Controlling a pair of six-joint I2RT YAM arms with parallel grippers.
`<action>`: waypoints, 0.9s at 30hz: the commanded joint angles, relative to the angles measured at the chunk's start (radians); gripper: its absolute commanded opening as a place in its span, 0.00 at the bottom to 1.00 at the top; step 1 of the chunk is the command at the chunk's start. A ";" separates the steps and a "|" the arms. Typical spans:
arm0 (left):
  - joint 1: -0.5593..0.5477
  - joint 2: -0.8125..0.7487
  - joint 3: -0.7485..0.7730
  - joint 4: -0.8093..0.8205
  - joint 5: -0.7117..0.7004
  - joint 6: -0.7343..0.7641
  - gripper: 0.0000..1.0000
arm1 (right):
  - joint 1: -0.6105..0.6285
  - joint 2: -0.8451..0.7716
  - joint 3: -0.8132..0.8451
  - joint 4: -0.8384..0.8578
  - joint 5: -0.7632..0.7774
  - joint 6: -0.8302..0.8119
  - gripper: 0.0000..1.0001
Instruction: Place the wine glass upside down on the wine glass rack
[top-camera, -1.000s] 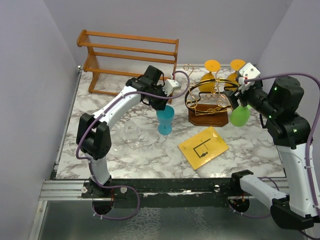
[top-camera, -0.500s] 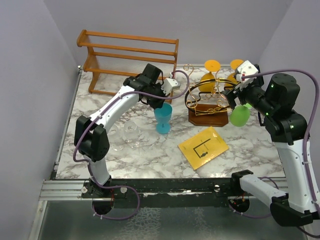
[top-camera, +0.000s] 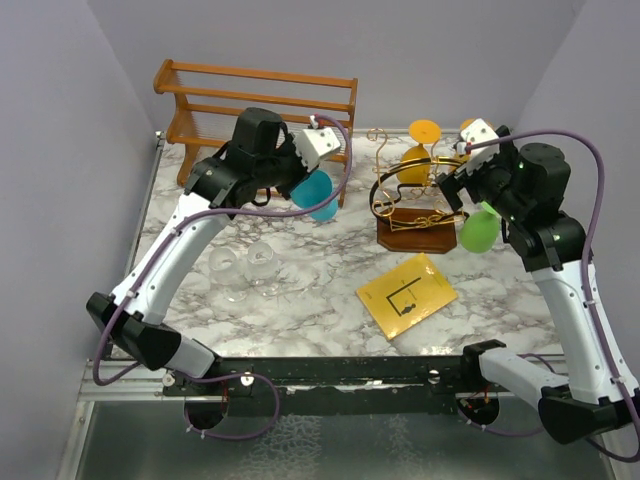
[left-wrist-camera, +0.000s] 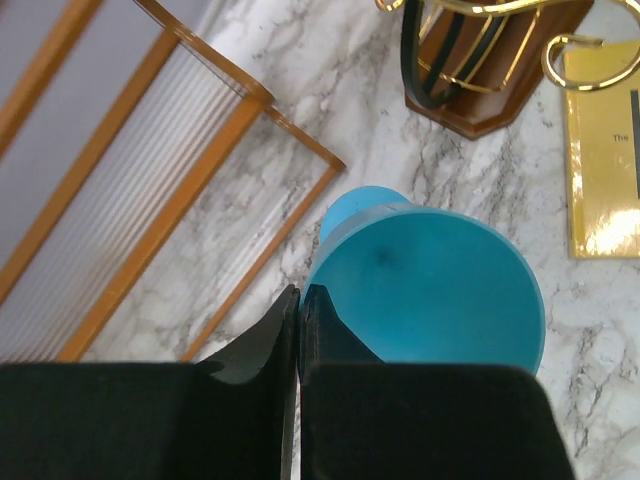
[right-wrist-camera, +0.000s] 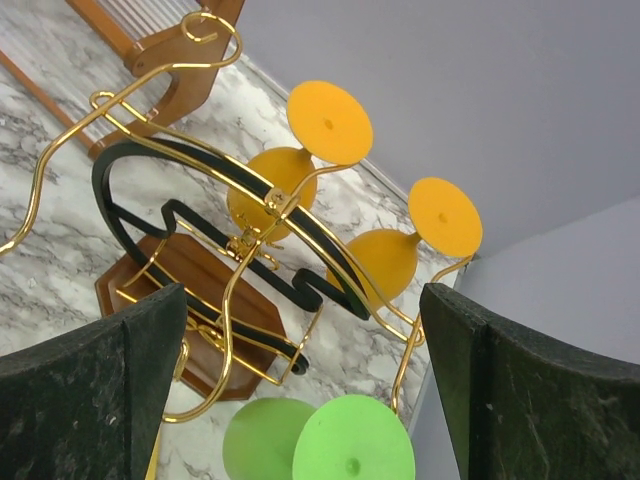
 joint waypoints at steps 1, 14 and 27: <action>0.011 -0.077 0.013 0.107 -0.059 -0.054 0.00 | -0.004 0.024 0.022 0.111 -0.031 0.072 1.00; 0.076 -0.112 0.151 0.228 -0.035 -0.252 0.00 | -0.004 0.076 0.060 0.174 -0.232 0.182 1.00; 0.087 -0.080 0.263 0.288 0.185 -0.394 0.00 | -0.004 0.166 0.103 0.294 -0.427 0.536 0.99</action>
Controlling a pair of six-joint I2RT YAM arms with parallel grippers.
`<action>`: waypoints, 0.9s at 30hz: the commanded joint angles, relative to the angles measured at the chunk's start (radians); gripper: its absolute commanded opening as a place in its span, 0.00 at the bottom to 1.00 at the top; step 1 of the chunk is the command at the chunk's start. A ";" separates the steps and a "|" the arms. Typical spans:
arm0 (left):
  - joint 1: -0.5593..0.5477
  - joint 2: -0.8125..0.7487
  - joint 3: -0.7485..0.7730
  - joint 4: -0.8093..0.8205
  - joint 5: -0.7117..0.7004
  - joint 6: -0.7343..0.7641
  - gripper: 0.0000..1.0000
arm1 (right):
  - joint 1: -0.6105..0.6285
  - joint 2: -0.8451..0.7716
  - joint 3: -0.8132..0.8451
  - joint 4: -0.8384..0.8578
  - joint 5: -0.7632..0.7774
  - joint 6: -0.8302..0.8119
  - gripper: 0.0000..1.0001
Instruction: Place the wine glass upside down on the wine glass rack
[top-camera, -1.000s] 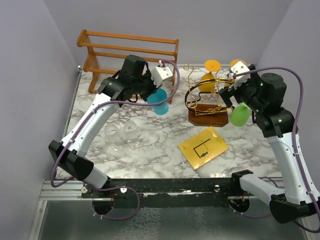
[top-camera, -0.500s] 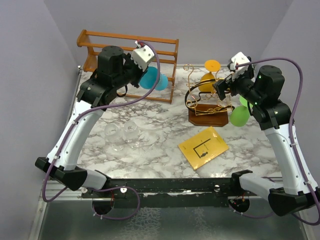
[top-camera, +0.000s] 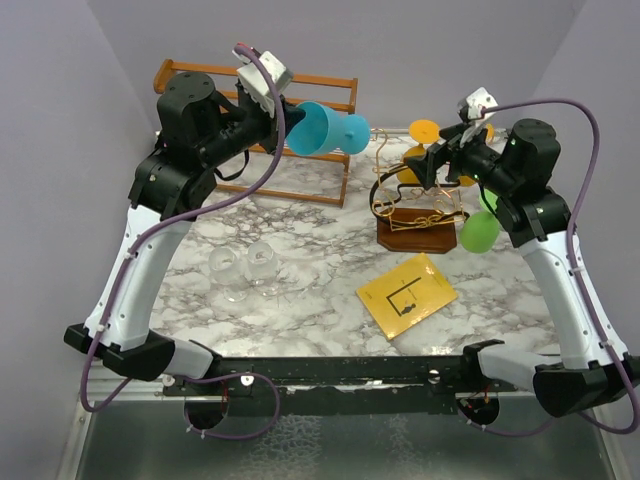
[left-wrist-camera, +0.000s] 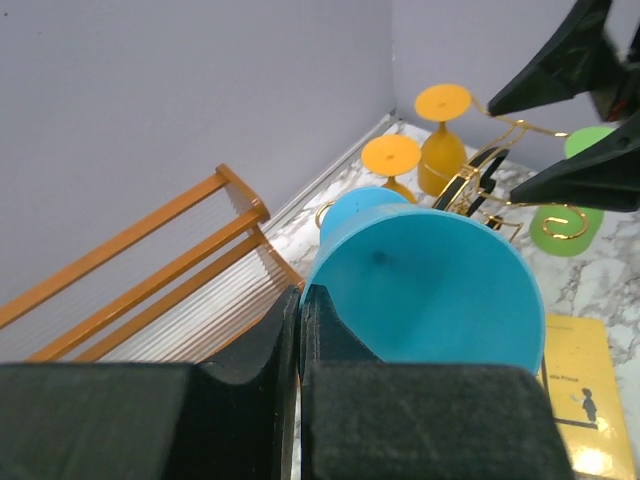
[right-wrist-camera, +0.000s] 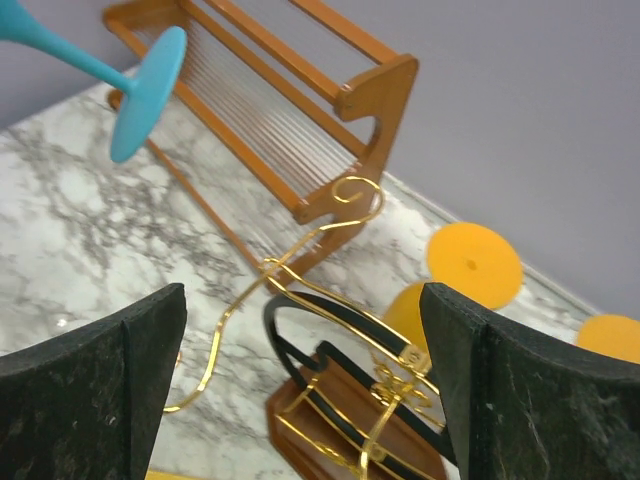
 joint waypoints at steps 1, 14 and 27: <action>0.002 0.020 0.036 0.071 0.102 -0.066 0.00 | -0.003 0.040 0.053 0.073 -0.167 0.217 0.98; 0.002 0.051 0.010 0.131 0.160 -0.139 0.00 | -0.004 0.141 0.016 0.305 -0.378 0.631 0.72; 0.002 0.078 0.016 0.148 0.193 -0.167 0.00 | -0.003 0.191 0.009 0.363 -0.410 0.759 0.22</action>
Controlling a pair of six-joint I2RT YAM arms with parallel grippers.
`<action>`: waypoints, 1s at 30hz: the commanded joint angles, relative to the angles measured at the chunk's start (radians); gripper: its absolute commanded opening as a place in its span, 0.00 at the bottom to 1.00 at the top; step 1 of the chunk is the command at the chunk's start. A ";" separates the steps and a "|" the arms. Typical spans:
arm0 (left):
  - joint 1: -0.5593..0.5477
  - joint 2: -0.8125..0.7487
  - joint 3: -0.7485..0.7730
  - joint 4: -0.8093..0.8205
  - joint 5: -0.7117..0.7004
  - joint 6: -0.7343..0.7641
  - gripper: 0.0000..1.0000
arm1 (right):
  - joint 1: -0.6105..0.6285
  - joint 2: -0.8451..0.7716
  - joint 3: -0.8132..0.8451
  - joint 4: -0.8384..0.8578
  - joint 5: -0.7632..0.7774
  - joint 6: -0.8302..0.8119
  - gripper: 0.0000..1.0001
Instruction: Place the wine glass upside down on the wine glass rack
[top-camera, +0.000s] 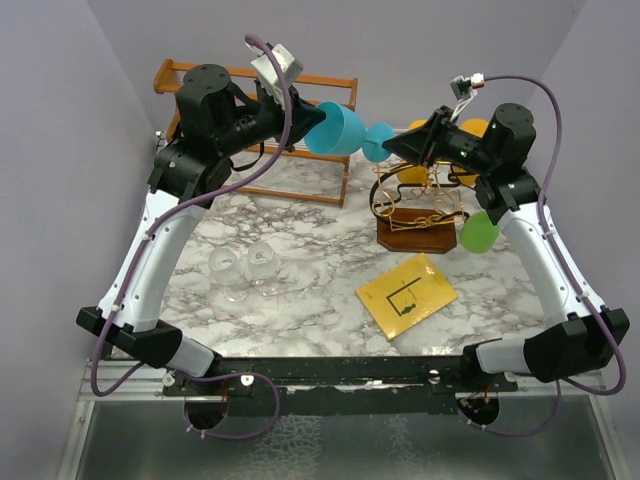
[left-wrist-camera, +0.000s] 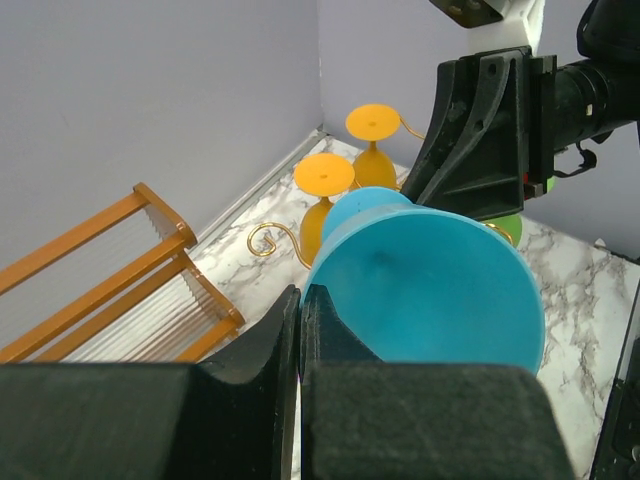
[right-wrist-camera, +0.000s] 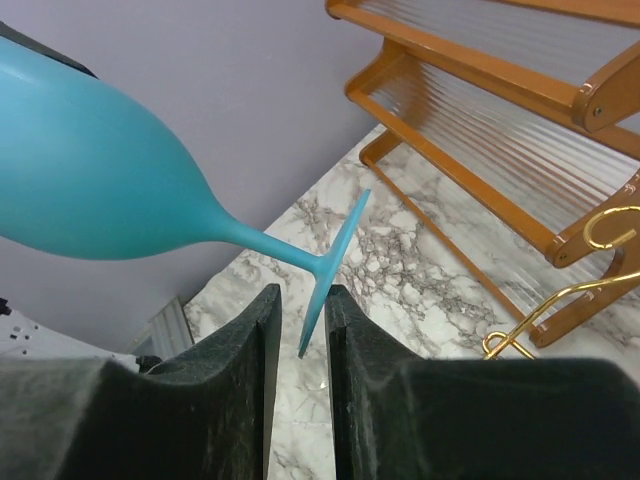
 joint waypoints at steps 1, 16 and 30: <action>0.002 0.010 0.012 0.052 0.037 -0.025 0.00 | -0.003 0.003 0.002 0.040 -0.028 0.046 0.18; 0.002 0.007 -0.043 0.079 0.073 -0.033 0.12 | -0.003 0.003 0.025 -0.083 0.152 -0.023 0.01; 0.002 -0.047 -0.131 -0.016 0.101 0.073 0.50 | -0.004 -0.035 0.061 -0.155 0.317 -0.267 0.01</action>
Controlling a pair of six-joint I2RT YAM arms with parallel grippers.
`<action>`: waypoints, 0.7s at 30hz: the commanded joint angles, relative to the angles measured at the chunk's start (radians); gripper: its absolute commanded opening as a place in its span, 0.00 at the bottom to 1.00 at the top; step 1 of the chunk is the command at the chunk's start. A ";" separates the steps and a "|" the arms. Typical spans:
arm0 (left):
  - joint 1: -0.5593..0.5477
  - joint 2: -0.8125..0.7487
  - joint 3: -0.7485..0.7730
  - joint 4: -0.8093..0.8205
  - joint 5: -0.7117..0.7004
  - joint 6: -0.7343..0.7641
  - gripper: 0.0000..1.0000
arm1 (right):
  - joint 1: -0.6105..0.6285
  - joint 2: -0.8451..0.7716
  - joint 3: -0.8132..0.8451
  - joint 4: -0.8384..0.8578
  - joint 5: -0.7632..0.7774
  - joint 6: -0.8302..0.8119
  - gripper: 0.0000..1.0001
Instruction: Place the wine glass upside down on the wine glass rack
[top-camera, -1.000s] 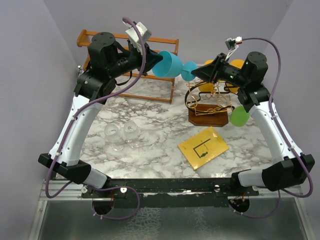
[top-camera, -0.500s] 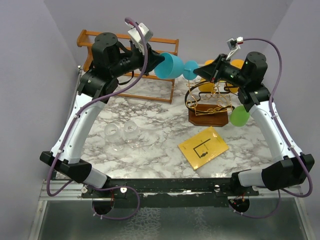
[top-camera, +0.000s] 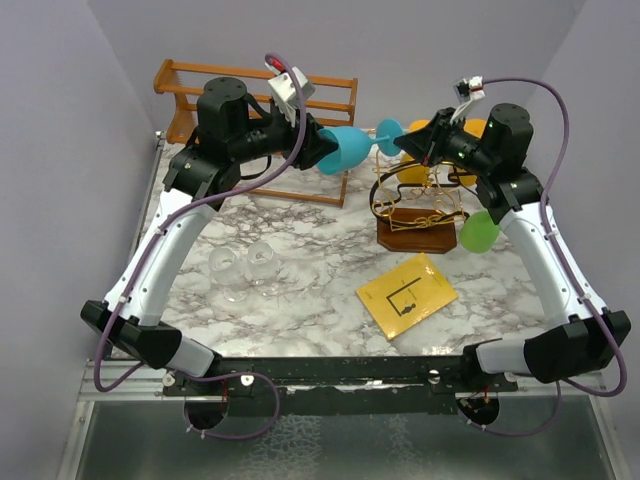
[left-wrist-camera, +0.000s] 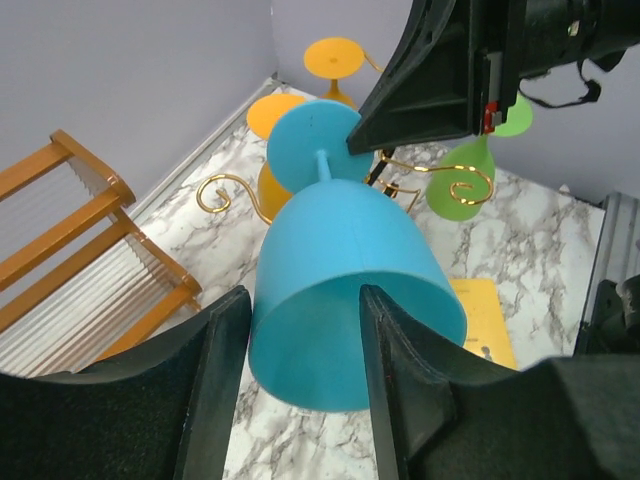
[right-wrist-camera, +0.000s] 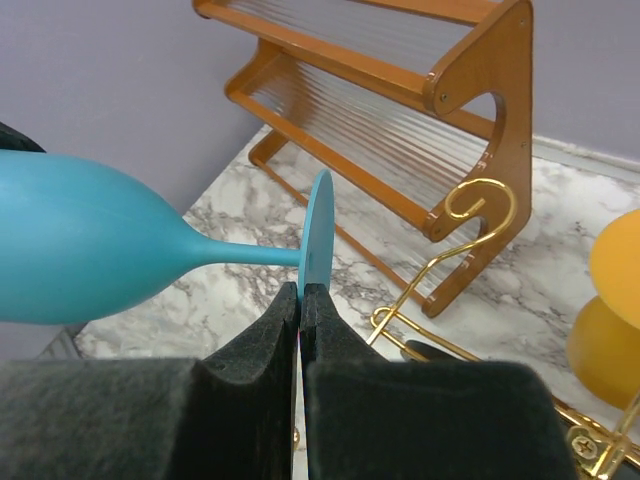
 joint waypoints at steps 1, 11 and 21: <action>0.000 -0.055 0.001 -0.067 -0.026 0.097 0.52 | 0.002 -0.041 0.045 -0.024 0.106 -0.159 0.01; 0.003 -0.118 0.012 -0.210 -0.237 0.274 0.72 | 0.002 -0.117 0.048 -0.088 0.118 -0.454 0.01; 0.004 -0.139 -0.025 -0.210 -0.346 0.282 0.91 | 0.002 -0.185 0.117 -0.355 -0.116 -0.819 0.01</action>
